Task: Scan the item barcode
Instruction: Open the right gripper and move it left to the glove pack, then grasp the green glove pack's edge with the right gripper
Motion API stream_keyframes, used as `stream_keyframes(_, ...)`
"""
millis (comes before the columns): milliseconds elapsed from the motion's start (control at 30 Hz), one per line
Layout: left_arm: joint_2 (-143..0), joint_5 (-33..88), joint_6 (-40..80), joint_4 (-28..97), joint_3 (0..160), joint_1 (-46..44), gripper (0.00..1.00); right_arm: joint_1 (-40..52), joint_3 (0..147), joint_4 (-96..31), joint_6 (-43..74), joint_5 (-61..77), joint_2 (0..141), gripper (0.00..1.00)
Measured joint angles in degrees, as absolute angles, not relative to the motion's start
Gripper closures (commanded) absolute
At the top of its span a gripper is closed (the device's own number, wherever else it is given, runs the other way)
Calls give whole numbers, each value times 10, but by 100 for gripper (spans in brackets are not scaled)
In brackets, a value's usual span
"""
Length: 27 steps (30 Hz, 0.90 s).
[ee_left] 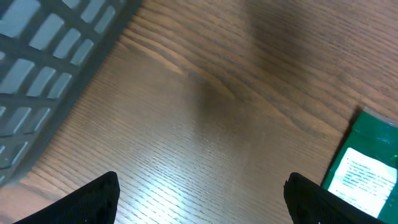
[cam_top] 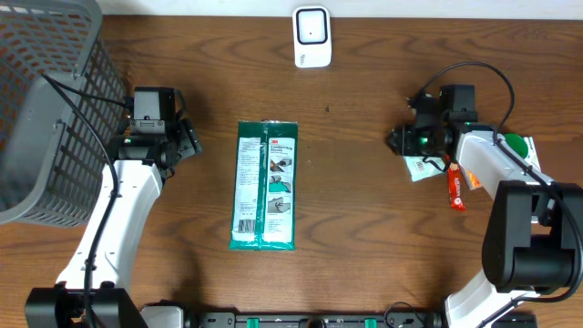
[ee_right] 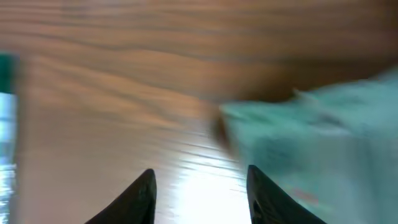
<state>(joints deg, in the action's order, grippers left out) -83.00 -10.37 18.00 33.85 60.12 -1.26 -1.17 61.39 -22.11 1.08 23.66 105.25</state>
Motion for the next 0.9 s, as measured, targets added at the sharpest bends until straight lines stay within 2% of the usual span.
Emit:
stream_keyframes(100,-830,-108,180,338,601,-13,14,-6,614,-211,28,329,1053,48)
stream_keyframes(133,-830,-109,180,338,601,-13,14,-1,614,-211,37,354,1053,43)
stream_keyframes(233,-830,-86,181,377,605,-12,14,18,614,-221,57,388,1053,35)
stream_keyframes(267,-829,-65,181,401,605,-12,19,27,614,-228,60,396,1052,33)
stream_keyframes(333,-829,-13,180,417,604,-13,37,55,614,-245,68,410,1053,31)
stream_keyframes(400,-828,33,180,417,599,-16,47,79,614,-253,72,416,1053,31)
stream_keyframes(500,-828,75,178,402,568,-31,68,121,614,-250,76,420,1053,32)
stream_keyframes(600,-830,97,180,380,531,-51,79,165,614,-237,107,412,1053,31)
stream_keyframes(900,-899,117,191,321,484,-106,81,281,614,-217,228,299,1053,30)
